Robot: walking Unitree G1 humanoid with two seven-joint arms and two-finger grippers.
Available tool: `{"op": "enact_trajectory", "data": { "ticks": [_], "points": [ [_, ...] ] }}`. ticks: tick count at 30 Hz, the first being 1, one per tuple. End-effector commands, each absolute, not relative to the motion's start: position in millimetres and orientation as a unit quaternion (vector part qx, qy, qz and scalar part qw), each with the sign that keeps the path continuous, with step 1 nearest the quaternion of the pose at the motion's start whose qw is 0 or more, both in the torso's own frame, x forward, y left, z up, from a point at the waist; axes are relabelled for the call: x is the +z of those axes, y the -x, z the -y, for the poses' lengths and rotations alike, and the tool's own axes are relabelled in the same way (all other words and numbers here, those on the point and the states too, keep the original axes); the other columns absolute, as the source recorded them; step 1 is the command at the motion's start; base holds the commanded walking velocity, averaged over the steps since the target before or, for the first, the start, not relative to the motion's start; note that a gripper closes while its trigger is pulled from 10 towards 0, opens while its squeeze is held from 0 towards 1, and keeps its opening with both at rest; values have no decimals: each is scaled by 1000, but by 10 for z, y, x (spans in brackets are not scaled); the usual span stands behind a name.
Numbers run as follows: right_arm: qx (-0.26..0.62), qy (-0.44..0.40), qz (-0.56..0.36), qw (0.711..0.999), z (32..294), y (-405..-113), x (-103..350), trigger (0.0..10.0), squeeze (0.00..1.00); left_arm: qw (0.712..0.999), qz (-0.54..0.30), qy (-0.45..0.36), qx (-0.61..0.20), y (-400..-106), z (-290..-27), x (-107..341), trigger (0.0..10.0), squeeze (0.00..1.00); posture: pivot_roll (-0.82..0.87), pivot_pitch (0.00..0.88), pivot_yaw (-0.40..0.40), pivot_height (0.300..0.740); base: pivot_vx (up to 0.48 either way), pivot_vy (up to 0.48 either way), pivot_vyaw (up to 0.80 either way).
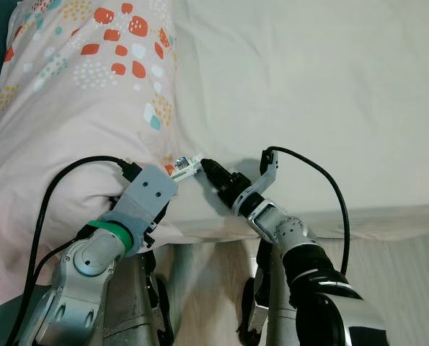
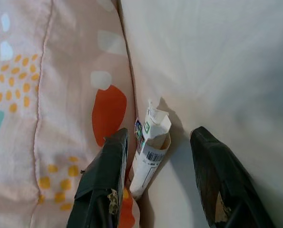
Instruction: Clean up the room
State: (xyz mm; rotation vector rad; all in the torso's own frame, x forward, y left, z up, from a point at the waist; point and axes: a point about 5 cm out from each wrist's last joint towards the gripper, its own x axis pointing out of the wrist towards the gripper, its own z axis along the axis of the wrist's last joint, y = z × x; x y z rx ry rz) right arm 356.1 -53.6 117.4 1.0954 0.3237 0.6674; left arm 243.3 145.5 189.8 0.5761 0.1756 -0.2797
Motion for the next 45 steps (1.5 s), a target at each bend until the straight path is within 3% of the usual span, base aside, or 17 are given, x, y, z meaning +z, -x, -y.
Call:
{"op": "enact_trajectory", "data": {
  "ticks": [1, 15, 16, 17, 36, 40, 45],
  "points": [
    [315, -519, -189, 772, 307, -3493, 1092, 10000, 0, 944, -106, -282, -136, -2384, -1485, 1839, 10000, 0, 188, 414, 28, 560, 0, 0, 0],
    [340, -456, -222, 792, 258, -3568, 1166, 10000, 0, 946, -109, -277, -132, -2300, -1487, 1868, 10000, 0, 221, 448, 17, 560, 0, 0, 0],
    [341, -454, -223, 793, 251, -3574, 1176, 4118, 0, 946, -110, -277, -131, -2297, -1484, 1865, 10000, 0, 223, 449, 17, 560, 0, 0, 0],
    [337, -452, -227, 794, 237, -3577, 1175, 0, 0, 946, -110, -276, -131, -2291, -1481, 1866, 10000, 0, 235, 456, 17, 560, 0, 0, 0],
    [325, -452, -192, 808, 356, -3674, 1265, 0, 0, 949, -96, -272, -127, -2417, -1420, 1887, 10000, 0, 193, 386, -7, 560, 0, 0, 0],
    [360, -419, -129, 824, 496, -3765, 1457, 0, 0, 957, -73, -253, -124, -2525, -1355, 1929, 10000, 0, 153, 333, -24, 560, 0, 0, 0],
    [389, -349, -20, 852, 734, -3791, 1718, 0, 0, 973, 7, -144, -179, -2555, -1163, 2171, 10000, 0, 96, 284, -30, 560, 0, 0, 0]
  ]
}}
